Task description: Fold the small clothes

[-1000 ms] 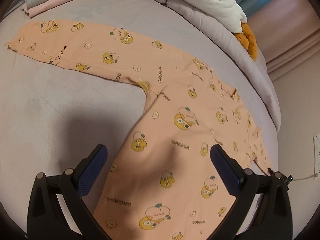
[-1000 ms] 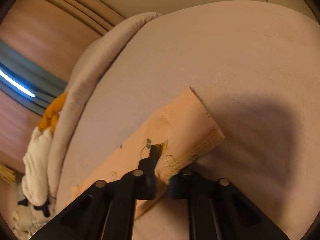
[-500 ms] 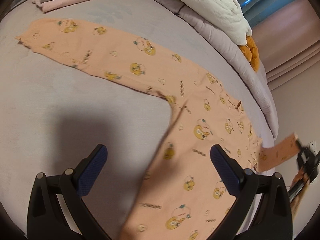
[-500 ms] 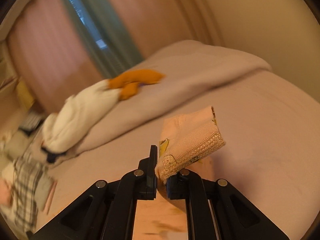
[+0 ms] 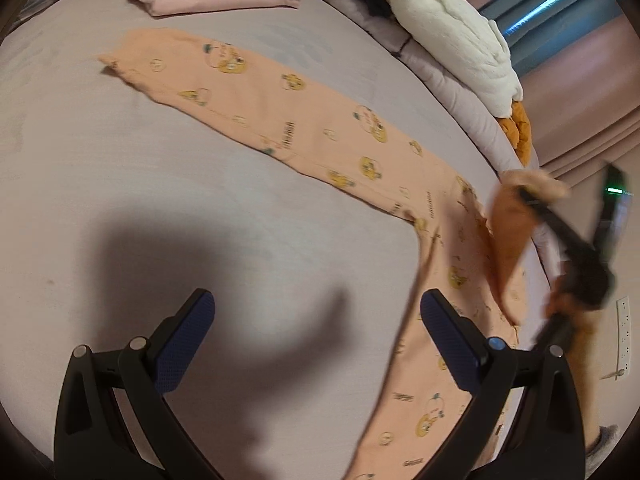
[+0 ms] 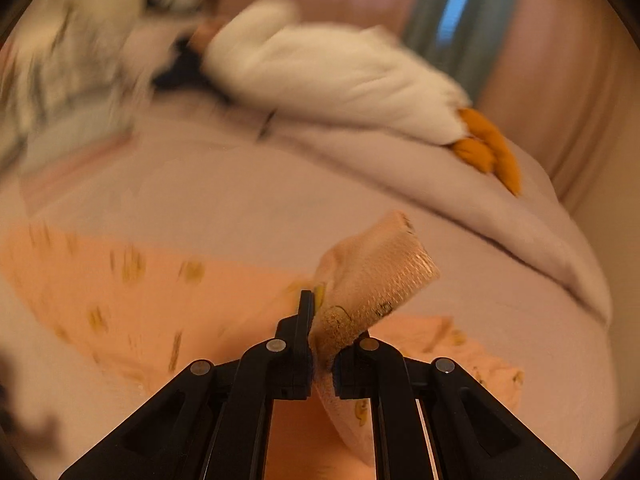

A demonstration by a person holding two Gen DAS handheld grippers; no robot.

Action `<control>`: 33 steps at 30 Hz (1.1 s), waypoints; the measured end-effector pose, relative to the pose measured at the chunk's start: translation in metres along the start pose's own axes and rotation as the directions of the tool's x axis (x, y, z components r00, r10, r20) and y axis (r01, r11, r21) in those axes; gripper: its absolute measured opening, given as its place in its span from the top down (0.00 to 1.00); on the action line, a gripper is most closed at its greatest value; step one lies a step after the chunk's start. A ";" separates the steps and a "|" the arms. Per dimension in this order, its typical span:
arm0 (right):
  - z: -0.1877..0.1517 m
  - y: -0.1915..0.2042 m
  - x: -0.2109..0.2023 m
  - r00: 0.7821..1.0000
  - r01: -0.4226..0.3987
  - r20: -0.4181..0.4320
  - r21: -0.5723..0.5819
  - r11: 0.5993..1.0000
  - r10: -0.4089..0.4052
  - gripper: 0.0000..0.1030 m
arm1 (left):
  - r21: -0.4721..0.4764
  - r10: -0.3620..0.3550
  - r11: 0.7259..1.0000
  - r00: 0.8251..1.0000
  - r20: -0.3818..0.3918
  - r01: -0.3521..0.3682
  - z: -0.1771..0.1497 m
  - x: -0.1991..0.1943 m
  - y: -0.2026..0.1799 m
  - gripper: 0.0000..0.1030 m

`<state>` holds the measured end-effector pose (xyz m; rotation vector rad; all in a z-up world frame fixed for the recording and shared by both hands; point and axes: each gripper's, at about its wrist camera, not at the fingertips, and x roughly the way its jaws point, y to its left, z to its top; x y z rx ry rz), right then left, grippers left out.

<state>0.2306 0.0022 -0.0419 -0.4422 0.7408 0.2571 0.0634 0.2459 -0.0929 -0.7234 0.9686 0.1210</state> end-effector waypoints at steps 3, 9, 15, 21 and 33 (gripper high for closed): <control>-0.013 0.047 0.031 0.996 0.064 -0.054 -0.160 0.985 -0.074 0.91 | -0.010 0.006 1.000 1.000 0.006 -0.006 0.002 -0.004 0.011 0.00; -0.019 0.079 0.037 0.991 0.059 -0.095 -0.292 0.955 -0.090 0.75 | -0.033 0.015 0.999 1.000 0.020 -0.014 0.004 -0.007 0.025 0.00; 0.000 0.047 0.003 0.974 -0.223 -0.079 -0.141 0.964 0.214 0.49 | -0.093 -0.044 0.995 0.998 0.041 0.047 0.018 -0.004 0.034 0.00; -0.033 -0.020 -0.038 0.866 -0.485 -0.008 0.235 0.842 0.500 0.35 | -0.249 -0.146 0.952 0.980 0.139 0.177 0.052 -0.002 0.057 0.01; -0.107 -0.079 -0.054 0.855 -0.466 0.032 0.484 0.740 0.518 0.35 | -0.453 -0.254 0.803 0.910 0.328 0.387 0.112 0.010 0.111 0.04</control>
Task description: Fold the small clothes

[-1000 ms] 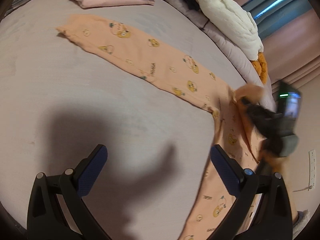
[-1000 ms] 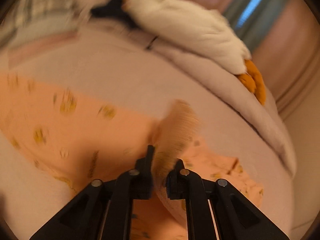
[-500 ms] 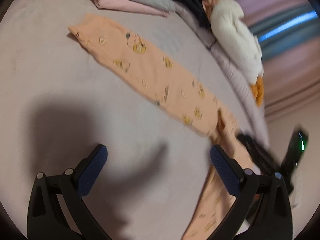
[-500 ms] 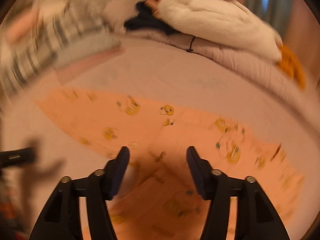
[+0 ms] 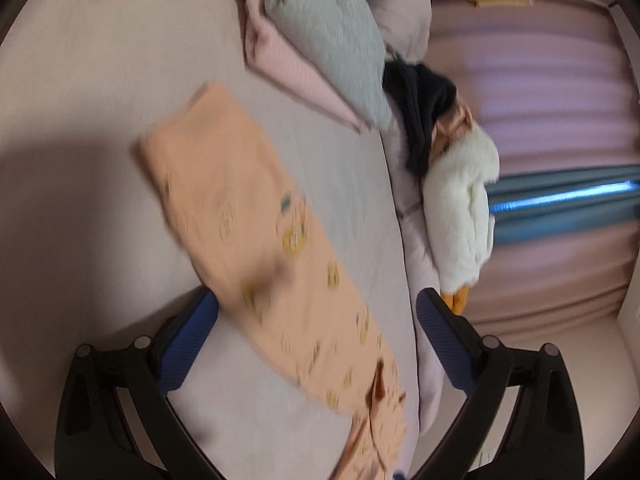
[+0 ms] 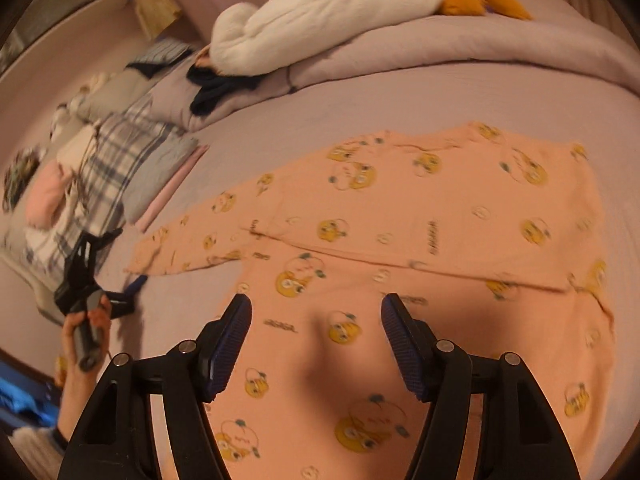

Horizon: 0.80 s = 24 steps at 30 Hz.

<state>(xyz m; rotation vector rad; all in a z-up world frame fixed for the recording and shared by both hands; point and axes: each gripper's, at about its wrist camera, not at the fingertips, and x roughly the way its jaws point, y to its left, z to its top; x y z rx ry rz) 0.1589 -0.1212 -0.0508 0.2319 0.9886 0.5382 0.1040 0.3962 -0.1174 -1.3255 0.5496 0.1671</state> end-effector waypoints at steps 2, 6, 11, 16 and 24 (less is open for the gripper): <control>0.000 -0.004 -0.006 1.000 -0.008 0.018 0.027 1.000 0.007 0.35 | -0.025 0.006 1.000 0.999 0.041 -0.005 0.014 -0.001 0.004 0.10; -0.003 -0.009 -0.012 0.999 0.008 0.034 0.029 1.000 -0.009 0.35 | -0.040 0.045 0.998 0.995 0.090 -0.042 0.031 0.005 0.003 0.23; -0.013 -0.020 -0.014 0.999 0.030 0.027 0.043 0.999 -0.031 0.35 | -0.023 0.163 0.986 0.986 0.025 -0.163 0.034 0.020 0.003 0.97; -0.017 -0.033 -0.019 0.999 0.032 0.029 0.074 0.997 -0.034 0.35 | 0.117 0.192 0.973 0.980 0.052 -0.197 0.016 0.014 -0.030 0.97; -0.026 -0.048 -0.035 0.998 0.021 0.064 0.114 0.993 -0.029 0.35 | 0.429 0.067 0.903 0.996 -0.061 -0.035 -0.052 0.031 -0.148 0.97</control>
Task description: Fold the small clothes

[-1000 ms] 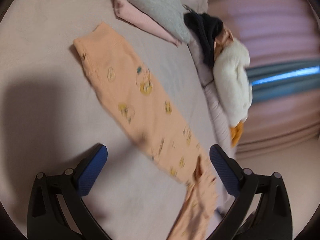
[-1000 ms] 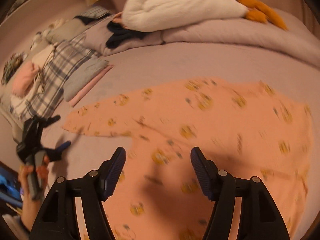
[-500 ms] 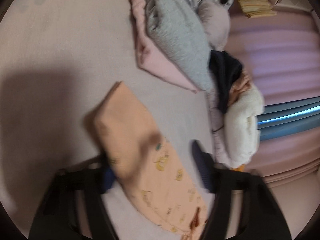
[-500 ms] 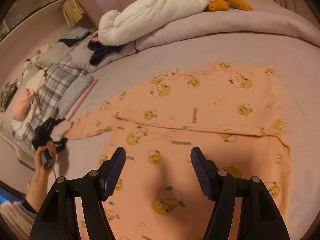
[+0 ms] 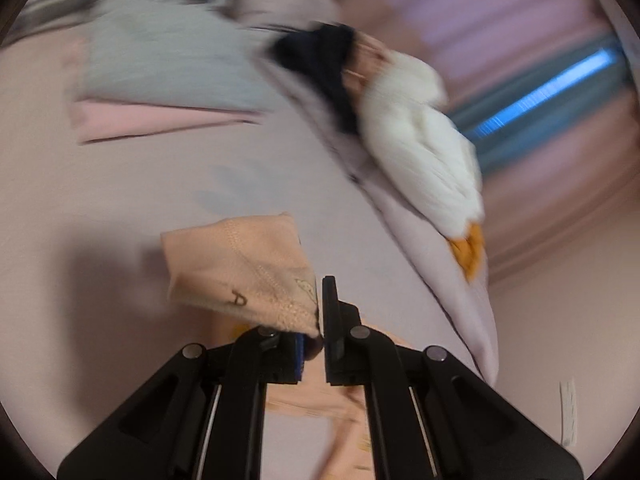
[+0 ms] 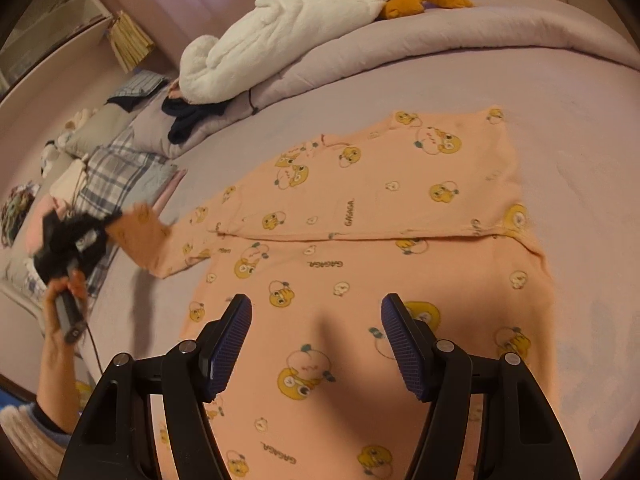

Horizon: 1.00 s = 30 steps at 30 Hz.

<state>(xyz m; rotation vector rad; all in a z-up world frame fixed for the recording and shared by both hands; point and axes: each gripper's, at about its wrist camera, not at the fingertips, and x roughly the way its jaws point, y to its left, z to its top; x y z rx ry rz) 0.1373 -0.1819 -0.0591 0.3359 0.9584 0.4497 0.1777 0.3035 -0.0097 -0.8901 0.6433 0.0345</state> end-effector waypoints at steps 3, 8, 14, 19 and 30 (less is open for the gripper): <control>-0.006 -0.013 -0.008 1.000 -0.012 0.009 0.030 0.999 0.012 0.35 | 0.081 -0.040 0.996 0.998 -0.050 0.044 -0.018 0.019 -0.048 0.97; -0.012 -0.051 -0.029 0.998 -0.037 0.061 0.139 0.990 0.028 0.35 | 0.203 -0.082 0.972 0.982 -0.171 0.116 -0.077 0.065 -0.126 0.97; -0.023 -0.090 -0.053 0.994 -0.024 0.110 0.219 0.975 0.000 0.35 | 0.387 -0.036 0.908 0.951 -0.307 0.159 -0.167 0.125 -0.206 0.97; -0.032 -0.110 -0.058 0.992 -0.020 0.126 0.277 0.961 -0.016 0.35 | 0.525 0.083 0.836 0.910 -0.405 0.158 -0.243 0.173 -0.237 0.86; -0.021 -0.114 -0.055 0.988 -0.051 0.157 0.296 0.954 0.004 0.35 | 0.617 0.116 0.727 0.833 -0.541 0.300 -0.275 0.179 -0.228 0.13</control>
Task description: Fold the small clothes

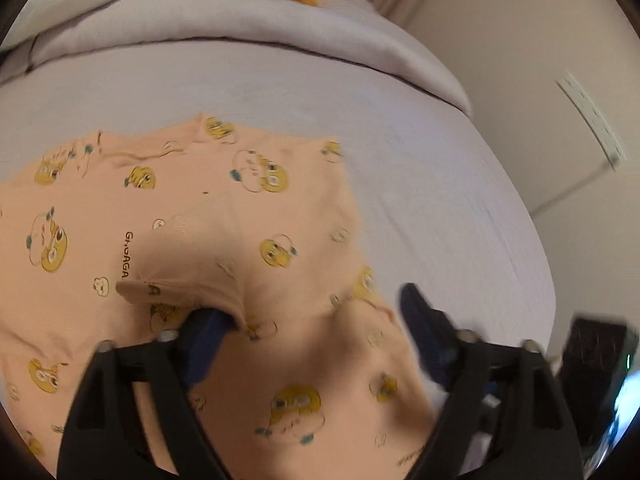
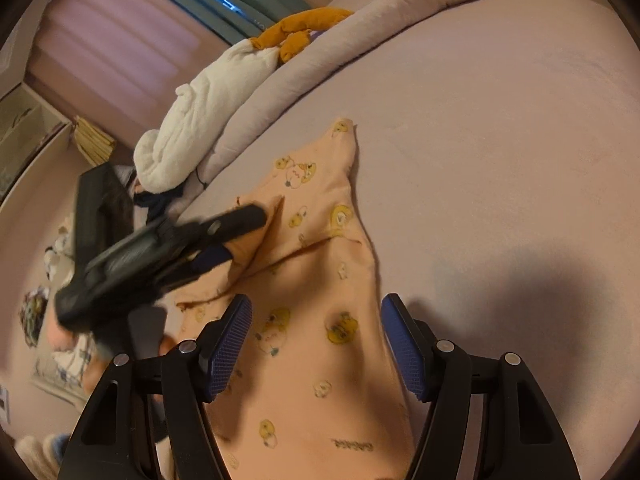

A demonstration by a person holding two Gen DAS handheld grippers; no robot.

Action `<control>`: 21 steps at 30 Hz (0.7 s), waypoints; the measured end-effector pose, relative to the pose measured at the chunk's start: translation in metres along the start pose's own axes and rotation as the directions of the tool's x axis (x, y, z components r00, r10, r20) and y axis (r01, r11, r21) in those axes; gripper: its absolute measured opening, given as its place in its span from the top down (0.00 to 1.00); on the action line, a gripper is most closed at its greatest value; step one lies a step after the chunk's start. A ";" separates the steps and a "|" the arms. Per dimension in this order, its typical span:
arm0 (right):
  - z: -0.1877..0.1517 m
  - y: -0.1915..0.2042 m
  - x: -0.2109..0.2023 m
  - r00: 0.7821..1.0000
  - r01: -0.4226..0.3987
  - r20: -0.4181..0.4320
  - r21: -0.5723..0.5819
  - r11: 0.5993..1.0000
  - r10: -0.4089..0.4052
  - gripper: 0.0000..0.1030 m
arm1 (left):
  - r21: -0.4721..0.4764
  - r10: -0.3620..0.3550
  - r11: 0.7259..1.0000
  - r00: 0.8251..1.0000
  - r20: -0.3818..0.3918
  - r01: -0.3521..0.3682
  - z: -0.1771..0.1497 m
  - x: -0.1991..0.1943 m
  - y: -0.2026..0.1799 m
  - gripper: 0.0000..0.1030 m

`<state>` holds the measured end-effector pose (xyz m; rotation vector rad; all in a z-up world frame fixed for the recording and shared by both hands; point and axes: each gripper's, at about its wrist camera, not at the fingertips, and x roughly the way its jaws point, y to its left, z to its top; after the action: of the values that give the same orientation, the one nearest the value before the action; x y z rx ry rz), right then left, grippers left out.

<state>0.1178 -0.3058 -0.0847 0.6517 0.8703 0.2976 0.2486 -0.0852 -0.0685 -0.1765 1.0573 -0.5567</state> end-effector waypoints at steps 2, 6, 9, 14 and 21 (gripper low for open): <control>0.005 -0.001 -0.002 0.999 0.005 0.036 0.027 1.000 -0.006 0.35 | 0.063 -0.004 0.998 1.000 -0.009 0.004 -0.005 -0.005 -0.005 0.12; 0.006 -0.006 -0.011 0.997 0.020 0.071 0.043 0.999 -0.023 0.35 | 0.065 -0.157 0.986 0.988 -0.007 0.157 -0.010 -0.016 -0.011 0.12; 0.006 -0.008 -0.014 0.997 0.029 0.066 0.036 0.999 -0.032 0.35 | 0.071 -0.167 0.984 0.986 0.020 0.166 -0.010 -0.026 -0.019 0.12; 0.008 0.020 0.002 1.000 0.015 0.021 -0.119 0.993 -0.012 0.35 | -0.020 -0.178 0.984 0.983 0.037 0.179 -0.030 -0.051 0.015 0.12; 0.005 0.102 0.063 0.999 0.016 -0.035 -0.520 0.854 -0.039 0.35 | -0.166 -0.005 0.986 0.995 0.104 0.023 -0.073 -0.093 0.084 0.12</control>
<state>0.1626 -0.1986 -0.0554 0.1249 0.7930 0.5023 0.1813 0.0430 -0.0660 -0.3567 1.0025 -0.4666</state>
